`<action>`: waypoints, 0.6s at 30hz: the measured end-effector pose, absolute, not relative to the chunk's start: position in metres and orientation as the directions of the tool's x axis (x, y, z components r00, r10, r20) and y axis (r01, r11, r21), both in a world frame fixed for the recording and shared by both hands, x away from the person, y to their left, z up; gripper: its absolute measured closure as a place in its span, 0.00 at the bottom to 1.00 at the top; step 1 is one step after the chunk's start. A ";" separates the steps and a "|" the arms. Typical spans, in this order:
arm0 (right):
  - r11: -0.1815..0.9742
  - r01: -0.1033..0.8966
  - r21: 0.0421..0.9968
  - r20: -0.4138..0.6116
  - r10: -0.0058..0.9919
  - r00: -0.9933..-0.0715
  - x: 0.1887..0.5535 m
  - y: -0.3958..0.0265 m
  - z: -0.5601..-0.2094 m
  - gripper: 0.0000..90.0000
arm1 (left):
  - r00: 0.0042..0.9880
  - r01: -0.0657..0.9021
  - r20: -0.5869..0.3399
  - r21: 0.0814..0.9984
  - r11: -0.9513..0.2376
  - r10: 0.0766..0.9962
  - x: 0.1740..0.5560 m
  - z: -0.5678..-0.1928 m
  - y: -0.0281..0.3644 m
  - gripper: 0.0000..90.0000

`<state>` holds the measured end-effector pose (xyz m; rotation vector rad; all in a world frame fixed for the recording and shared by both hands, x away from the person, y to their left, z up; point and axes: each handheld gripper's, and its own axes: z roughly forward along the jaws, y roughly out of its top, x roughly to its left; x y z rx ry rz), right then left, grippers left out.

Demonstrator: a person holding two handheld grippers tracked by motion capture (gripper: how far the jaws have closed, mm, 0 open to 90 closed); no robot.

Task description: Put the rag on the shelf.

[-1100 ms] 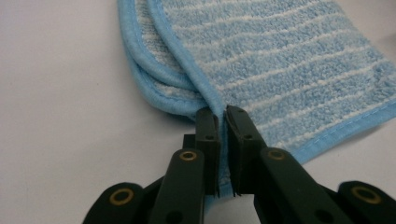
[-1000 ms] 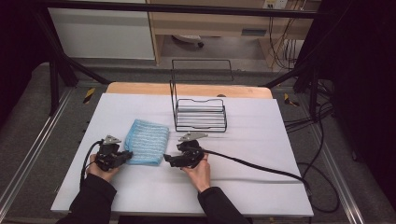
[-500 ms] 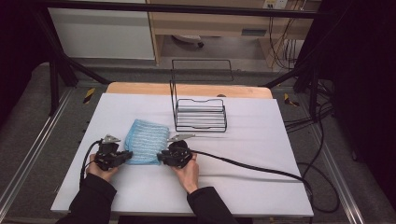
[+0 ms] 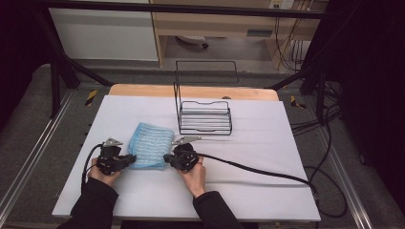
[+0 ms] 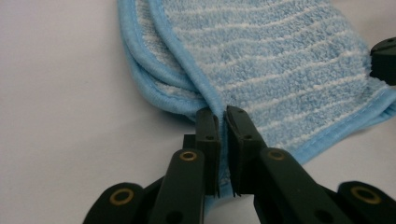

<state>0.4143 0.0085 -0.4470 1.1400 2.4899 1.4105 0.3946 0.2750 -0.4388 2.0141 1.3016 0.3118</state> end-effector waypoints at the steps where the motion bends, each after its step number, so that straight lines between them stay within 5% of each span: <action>1: 0.313 0.567 0.762 0.285 0.624 -0.727 0.413 0.007 -0.445 0.99 | 0.465 0.698 -0.176 0.675 -0.237 0.868 0.393 -0.438 0.274 0.93; 18: 0.342 0.587 0.734 0.260 0.656 -0.708 0.377 -0.045 -0.436 0.99 | 0.562 0.676 -0.225 0.679 -0.286 0.796 0.358 -0.435 0.227 0.93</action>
